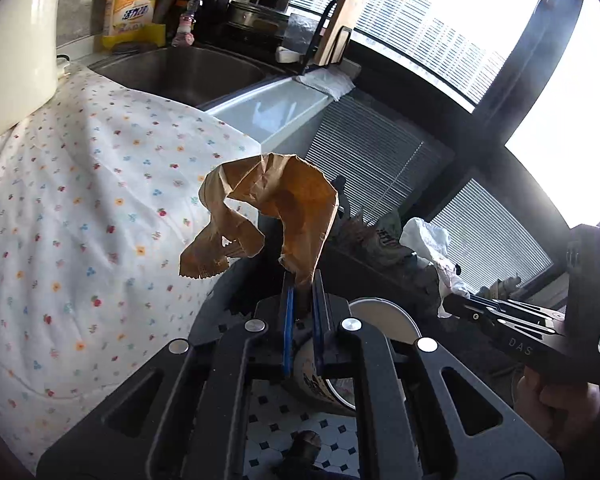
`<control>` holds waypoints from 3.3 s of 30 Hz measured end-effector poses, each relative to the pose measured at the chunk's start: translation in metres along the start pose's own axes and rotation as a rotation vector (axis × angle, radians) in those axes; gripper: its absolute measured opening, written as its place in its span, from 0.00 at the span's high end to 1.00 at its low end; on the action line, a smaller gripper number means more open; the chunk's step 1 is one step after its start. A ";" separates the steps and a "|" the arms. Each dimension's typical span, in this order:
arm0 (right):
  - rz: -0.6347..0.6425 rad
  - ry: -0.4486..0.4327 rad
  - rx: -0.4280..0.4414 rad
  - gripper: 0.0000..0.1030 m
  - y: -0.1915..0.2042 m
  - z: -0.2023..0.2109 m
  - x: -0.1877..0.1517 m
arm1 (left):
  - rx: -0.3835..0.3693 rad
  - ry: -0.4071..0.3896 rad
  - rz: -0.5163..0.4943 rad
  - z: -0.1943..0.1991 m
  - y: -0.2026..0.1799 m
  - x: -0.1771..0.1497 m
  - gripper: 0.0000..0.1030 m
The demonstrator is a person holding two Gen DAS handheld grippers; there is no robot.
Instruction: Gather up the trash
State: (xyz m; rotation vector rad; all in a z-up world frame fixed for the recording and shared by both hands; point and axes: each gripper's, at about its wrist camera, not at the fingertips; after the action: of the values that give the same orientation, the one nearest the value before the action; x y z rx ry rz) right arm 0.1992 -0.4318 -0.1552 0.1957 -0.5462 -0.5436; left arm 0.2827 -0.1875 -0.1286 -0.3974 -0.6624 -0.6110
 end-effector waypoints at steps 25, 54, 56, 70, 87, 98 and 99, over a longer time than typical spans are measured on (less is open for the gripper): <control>-0.228 0.188 -0.108 0.35 -0.174 -0.058 -0.055 | -0.153 0.263 -0.066 -0.127 -0.105 -0.056 0.92; -0.205 0.071 -0.101 0.09 -0.242 0.016 -0.048 | -0.088 0.270 0.005 -0.145 -0.163 -0.093 0.11; -0.181 0.066 -0.076 0.08 -0.233 0.016 -0.046 | -0.054 0.243 0.016 -0.125 -0.154 -0.089 0.06; -0.144 0.008 0.006 0.08 -0.148 0.044 -0.048 | 0.099 0.071 0.095 0.019 -0.082 -0.078 0.06; -0.061 -0.136 0.064 0.08 -0.003 0.135 -0.099 | 0.302 -0.145 0.135 0.253 -0.013 -0.138 0.06; 0.029 -0.196 0.117 0.08 0.055 0.193 -0.159 | 0.363 -0.243 0.078 0.341 -0.026 -0.173 0.06; 0.040 -0.207 0.123 0.08 0.060 0.200 -0.165 | 0.370 -0.253 0.074 0.348 -0.029 -0.175 0.06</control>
State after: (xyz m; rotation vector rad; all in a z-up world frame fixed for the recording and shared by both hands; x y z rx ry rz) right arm -0.0007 -0.2996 -0.0410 0.2467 -0.7842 -0.4944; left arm -0.0013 0.0415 0.0104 -0.1520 -0.9790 -0.3586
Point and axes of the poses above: each gripper's, at about its wrist camera, not at the fingertips, and z roughly against the way its jaws point, y to its left, x to its top, and after that the axes turned 15 degrees about -z, right-handed
